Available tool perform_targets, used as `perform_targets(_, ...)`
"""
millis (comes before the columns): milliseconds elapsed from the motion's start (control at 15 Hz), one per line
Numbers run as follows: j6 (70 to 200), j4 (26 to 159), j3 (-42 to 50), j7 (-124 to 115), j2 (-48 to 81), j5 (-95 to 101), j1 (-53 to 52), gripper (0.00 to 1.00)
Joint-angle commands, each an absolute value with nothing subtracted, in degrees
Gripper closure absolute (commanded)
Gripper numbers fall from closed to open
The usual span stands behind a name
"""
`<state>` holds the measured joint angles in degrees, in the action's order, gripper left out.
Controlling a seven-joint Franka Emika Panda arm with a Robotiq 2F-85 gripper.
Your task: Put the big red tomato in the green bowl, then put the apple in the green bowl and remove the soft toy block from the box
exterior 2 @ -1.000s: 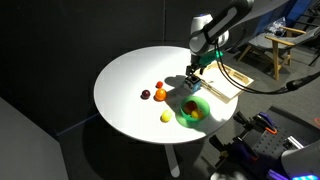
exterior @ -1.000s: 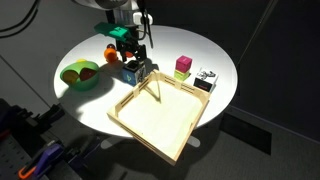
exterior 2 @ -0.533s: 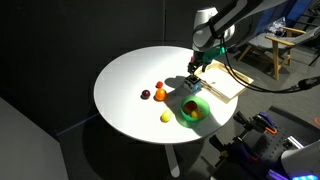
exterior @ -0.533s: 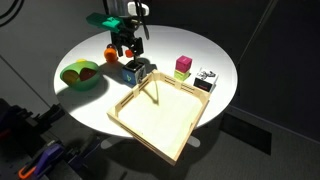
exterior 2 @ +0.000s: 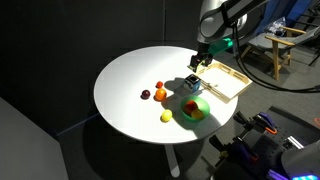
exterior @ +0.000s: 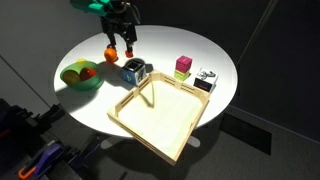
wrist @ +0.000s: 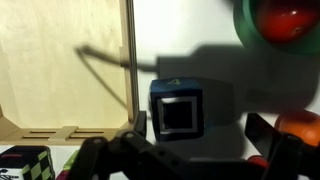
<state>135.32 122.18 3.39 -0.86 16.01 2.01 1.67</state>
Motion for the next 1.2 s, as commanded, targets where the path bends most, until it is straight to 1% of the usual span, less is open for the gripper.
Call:
perform_targets(0,133.86,127.29,3.13,-2.1,9.48,2.65,1.34,0.0)
perform_targets(667,122.01,134.36,2.88,-3.0,-1.03,3.58,1.63,0.0)
perform_targets(1067,125.95,140.08,2.71,-2.36,-7.23,3.57,1.89,0.0)
perform_targets(1133,124.26,137.14,2.81,-1.27,-3.77,2.12,1.87,0.0)
